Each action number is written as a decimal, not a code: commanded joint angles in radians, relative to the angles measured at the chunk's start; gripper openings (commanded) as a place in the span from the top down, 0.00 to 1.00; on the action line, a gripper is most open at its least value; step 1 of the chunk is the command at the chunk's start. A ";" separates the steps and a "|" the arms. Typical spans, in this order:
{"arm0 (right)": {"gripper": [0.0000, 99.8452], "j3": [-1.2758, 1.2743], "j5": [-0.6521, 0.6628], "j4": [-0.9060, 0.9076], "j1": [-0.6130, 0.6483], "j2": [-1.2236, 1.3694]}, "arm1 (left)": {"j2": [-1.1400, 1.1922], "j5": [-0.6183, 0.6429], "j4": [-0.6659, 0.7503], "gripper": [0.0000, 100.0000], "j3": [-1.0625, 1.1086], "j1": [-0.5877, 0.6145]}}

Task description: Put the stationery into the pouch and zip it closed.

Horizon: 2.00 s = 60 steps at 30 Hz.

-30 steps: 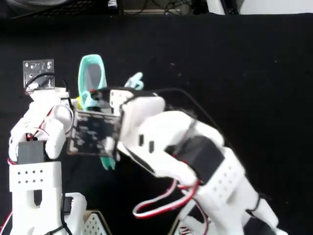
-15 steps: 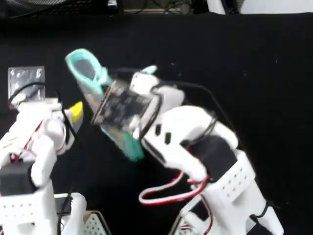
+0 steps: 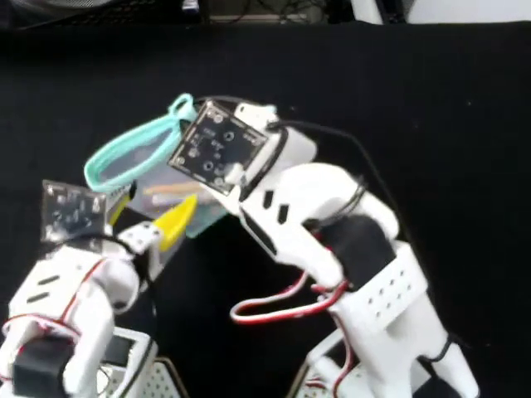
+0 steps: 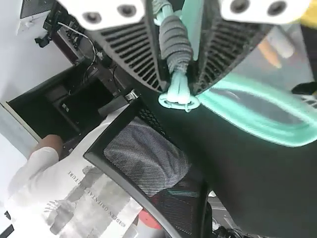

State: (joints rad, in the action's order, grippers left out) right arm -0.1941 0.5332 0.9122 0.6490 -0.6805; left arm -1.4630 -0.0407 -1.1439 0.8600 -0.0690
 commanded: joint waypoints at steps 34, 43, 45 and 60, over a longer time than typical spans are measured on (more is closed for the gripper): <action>0.99 0.119 0.110 0.183 0.109 -0.087 | -0.026 0.055 -0.005 0.69 -0.053 -0.128; 0.99 0.157 0.166 0.284 0.235 -0.087 | -0.026 0.055 -0.051 0.68 -0.094 -0.117; 0.99 0.163 0.169 0.292 0.236 -0.087 | -0.026 0.055 -0.081 0.68 -0.130 -0.124; 0.99 0.156 0.161 0.287 0.239 -0.216 | -0.026 0.029 -0.087 0.68 -0.114 -0.097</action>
State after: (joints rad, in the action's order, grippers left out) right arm -0.0913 0.6912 1.2068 0.8700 -0.8324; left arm -1.4906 0.0069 -1.2344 0.7695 -0.2179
